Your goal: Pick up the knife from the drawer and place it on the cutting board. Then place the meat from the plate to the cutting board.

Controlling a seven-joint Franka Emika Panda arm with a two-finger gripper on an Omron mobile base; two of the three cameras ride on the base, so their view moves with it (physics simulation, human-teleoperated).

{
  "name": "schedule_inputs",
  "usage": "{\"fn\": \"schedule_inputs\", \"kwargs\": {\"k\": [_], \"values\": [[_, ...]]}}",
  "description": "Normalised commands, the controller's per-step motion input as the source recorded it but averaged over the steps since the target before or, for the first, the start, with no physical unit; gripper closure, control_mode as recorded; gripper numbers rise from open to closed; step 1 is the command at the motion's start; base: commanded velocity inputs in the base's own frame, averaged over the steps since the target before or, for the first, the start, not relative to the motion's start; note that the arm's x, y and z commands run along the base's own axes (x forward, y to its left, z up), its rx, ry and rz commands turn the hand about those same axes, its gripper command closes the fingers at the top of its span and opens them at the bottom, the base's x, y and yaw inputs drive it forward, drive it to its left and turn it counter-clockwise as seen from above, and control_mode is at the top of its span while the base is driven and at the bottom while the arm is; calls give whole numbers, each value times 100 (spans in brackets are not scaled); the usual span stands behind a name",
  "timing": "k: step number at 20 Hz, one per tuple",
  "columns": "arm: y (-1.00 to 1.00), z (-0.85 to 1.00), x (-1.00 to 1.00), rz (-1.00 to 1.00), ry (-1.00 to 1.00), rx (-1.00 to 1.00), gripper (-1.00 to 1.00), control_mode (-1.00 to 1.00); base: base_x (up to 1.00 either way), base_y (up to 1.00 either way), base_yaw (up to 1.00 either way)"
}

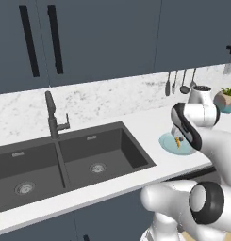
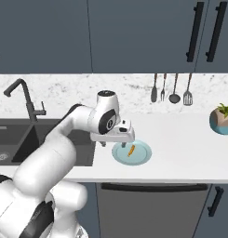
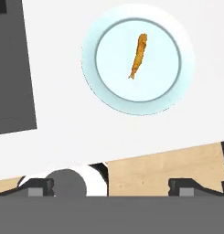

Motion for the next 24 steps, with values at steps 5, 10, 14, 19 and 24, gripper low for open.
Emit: {"fn": "schedule_inputs", "kwargs": {"k": [5,10,14,19,24], "values": [[-35,-14,43,0,7,0,-100,-100,0,0,0],[-29,-22,33,-2,6,4,-100,-100,0,0,0],[5,-32,35,-16,3,9,-100,-100,0,0,0],[3,-17,28,-13,3,2,-100,-100,0,0,0],[-6,0,9,4,3,0,-100,-100,0,0,0]]}}
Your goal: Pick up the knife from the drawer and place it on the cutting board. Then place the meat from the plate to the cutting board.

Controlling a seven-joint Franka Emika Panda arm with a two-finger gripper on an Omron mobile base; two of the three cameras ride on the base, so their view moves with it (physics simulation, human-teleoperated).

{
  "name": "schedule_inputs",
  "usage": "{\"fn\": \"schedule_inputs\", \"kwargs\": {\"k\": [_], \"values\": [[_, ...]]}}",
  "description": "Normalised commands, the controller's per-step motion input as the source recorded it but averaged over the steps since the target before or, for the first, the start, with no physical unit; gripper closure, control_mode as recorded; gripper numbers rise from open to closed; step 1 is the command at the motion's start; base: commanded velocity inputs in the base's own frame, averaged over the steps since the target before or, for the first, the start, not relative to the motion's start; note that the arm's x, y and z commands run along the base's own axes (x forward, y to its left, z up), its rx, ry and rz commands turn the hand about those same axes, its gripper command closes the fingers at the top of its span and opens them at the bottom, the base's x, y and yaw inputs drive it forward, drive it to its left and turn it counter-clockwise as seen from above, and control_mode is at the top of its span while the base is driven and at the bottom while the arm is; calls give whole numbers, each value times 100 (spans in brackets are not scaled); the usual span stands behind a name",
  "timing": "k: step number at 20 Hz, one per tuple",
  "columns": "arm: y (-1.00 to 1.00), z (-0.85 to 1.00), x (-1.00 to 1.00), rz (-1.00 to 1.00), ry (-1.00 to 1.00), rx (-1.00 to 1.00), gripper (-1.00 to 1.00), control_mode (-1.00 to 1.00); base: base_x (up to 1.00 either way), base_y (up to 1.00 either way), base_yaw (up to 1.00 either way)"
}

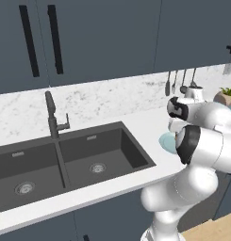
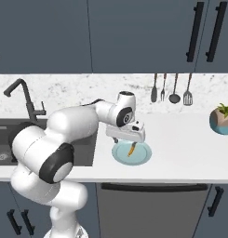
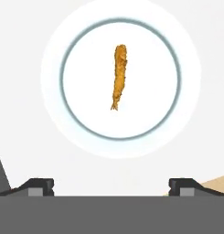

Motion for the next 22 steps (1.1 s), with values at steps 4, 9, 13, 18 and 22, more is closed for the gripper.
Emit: {"fn": "schedule_inputs", "kwargs": {"k": [4,9,13,18,22], "values": [[-29,13,-37,68,0,0,-100,-100,0,0,0],[-12,5,-37,89,0,0,-100,-100,0,0,0],[0,0,-21,96,0,0,-100,-100,0,0,0],[0,6,-6,99,0,0,-100,-100,0,0,0],[0,3,-6,100,0,0,-100,-100,0,0,0]]}}
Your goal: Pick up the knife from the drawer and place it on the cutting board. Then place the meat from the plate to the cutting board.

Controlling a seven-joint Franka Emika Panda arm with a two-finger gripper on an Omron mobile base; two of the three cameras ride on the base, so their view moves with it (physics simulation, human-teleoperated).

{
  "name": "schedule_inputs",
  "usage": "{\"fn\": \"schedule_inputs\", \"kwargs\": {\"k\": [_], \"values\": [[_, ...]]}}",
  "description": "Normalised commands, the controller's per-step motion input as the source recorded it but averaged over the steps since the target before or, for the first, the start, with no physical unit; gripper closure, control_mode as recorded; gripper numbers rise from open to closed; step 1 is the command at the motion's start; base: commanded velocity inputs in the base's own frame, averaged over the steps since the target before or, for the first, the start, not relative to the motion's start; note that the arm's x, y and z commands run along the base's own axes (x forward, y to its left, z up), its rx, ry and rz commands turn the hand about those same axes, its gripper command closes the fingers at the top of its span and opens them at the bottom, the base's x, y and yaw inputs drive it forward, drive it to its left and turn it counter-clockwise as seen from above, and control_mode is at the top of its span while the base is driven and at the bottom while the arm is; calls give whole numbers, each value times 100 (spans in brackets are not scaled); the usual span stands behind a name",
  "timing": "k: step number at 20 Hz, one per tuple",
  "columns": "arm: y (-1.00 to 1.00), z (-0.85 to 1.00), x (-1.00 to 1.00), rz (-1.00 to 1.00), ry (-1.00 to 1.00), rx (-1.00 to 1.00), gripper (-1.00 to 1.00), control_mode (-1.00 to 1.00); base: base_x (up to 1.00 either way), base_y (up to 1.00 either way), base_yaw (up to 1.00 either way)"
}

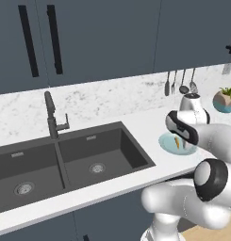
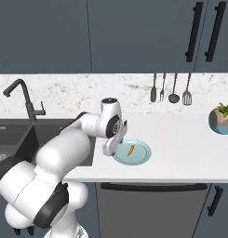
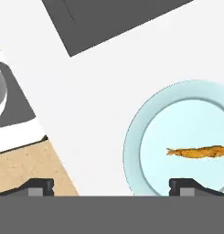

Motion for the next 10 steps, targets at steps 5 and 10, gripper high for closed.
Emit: {"fn": "schedule_inputs", "kwargs": {"k": [5,10], "values": [[0,3,-1,99,2,-1,-100,-100,0,0,0],[-1,25,3,85,10,0,-100,-100,0,0,0]]}}
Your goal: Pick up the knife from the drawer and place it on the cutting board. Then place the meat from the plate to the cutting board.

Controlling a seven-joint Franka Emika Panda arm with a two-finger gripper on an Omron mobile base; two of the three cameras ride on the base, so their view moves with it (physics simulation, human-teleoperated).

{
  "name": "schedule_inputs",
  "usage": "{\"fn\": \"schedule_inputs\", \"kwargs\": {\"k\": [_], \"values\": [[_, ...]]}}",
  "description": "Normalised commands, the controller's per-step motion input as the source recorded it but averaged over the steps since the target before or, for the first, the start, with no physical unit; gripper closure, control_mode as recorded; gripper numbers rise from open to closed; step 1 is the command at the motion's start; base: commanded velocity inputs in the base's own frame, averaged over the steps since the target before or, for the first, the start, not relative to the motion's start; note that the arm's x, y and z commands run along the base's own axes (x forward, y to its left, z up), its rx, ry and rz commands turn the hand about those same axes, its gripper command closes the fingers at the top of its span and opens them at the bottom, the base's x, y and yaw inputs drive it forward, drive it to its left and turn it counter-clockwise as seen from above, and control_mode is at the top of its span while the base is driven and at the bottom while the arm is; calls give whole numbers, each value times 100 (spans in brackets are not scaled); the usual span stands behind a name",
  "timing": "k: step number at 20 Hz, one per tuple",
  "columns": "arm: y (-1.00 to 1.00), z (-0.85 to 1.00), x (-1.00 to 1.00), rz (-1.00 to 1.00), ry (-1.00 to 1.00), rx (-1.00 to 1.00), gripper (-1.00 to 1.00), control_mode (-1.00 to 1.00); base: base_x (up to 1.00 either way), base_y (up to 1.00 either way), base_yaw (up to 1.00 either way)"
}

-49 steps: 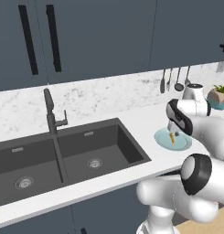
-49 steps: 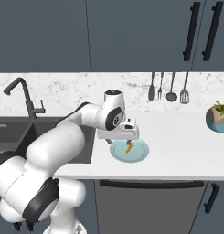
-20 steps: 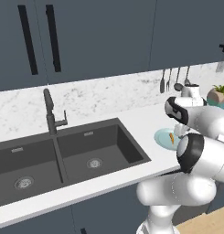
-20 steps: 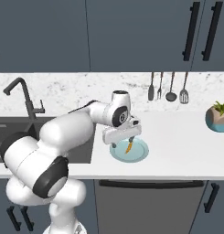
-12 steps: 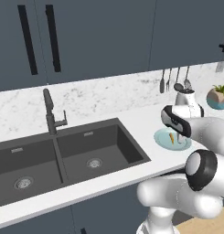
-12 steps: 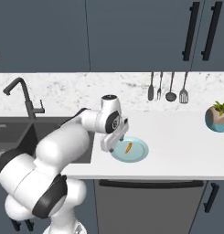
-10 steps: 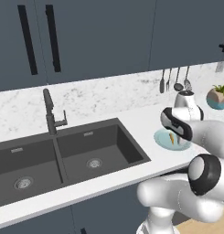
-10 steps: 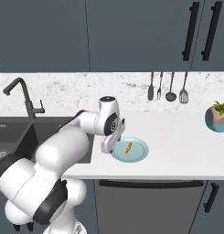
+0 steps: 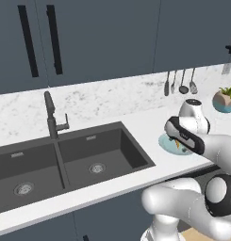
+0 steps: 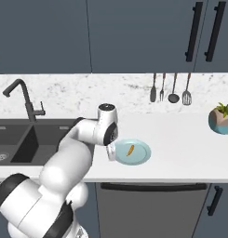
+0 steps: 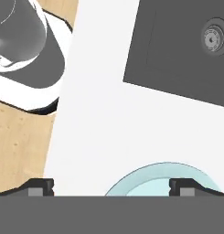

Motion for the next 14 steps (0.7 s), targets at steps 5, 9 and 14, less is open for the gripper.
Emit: {"fn": "schedule_inputs", "kwargs": {"k": [5,9,14], "values": [[-17,94,31,60,35,0,-100,-100,0,0,0],[-49,51,20,45,49,-5,-100,-100,0,0,0],[-48,-43,-23,8,8,-4,-100,-100,0,0,0]]}}
